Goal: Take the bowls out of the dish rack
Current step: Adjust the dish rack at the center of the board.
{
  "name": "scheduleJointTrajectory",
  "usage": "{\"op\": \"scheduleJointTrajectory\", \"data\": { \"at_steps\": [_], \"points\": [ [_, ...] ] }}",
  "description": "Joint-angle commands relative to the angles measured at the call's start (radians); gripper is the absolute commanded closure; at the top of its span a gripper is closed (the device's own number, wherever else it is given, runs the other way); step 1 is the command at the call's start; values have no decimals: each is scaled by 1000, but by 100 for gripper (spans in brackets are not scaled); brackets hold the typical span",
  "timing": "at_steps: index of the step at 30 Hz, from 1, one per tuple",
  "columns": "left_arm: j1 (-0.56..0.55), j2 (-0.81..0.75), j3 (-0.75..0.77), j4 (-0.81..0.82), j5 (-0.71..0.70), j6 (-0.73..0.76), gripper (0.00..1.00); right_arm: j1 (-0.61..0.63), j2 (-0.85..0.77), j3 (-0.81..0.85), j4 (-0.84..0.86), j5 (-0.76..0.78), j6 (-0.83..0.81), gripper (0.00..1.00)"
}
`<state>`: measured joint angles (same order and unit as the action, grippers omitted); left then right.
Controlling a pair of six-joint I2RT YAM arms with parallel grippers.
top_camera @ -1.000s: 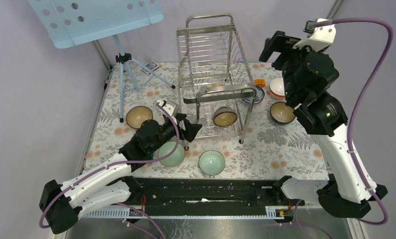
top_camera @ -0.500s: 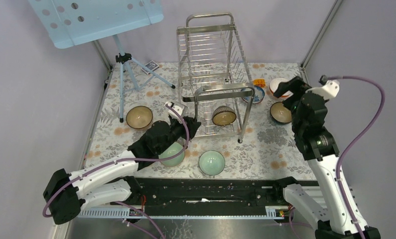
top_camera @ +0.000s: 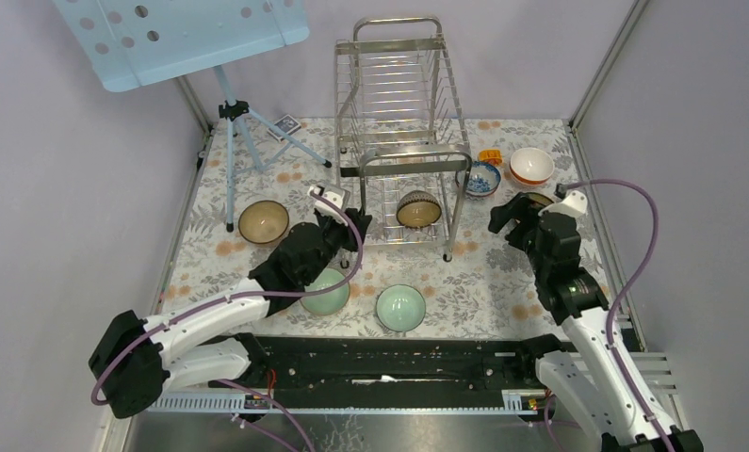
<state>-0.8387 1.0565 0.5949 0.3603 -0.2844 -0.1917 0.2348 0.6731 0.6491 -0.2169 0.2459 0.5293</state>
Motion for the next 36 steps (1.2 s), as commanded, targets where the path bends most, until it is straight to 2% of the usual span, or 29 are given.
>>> {"op": "scheduleJointTrajectory", "data": {
  "at_steps": [1,9,14,20,24,28,30,36],
  "points": [
    [68,16,8,-28,-114,-59,73,-4,25,-58,194,-140,-108,6],
    [110,-26,2,-99,-117,-38,76,-3,16,-276,655,-288,-152,15],
    [141,-38,-4,-129,-114,-37,76,0,33,-257,680,-380,-180,17],
    [170,-20,-3,-133,-113,-44,76,18,8,-221,581,-362,-201,17],
    [181,-16,8,-137,-105,-65,75,21,-1,-203,535,-346,-143,16],
    [181,-54,11,-175,-63,-118,62,19,0,-175,482,-350,-100,15],
    [181,-74,3,-186,-62,-133,59,20,-1,-176,479,-349,-86,15],
    [200,-52,13,-199,-95,-71,72,21,8,-193,485,-384,-56,15]
  ]
}}
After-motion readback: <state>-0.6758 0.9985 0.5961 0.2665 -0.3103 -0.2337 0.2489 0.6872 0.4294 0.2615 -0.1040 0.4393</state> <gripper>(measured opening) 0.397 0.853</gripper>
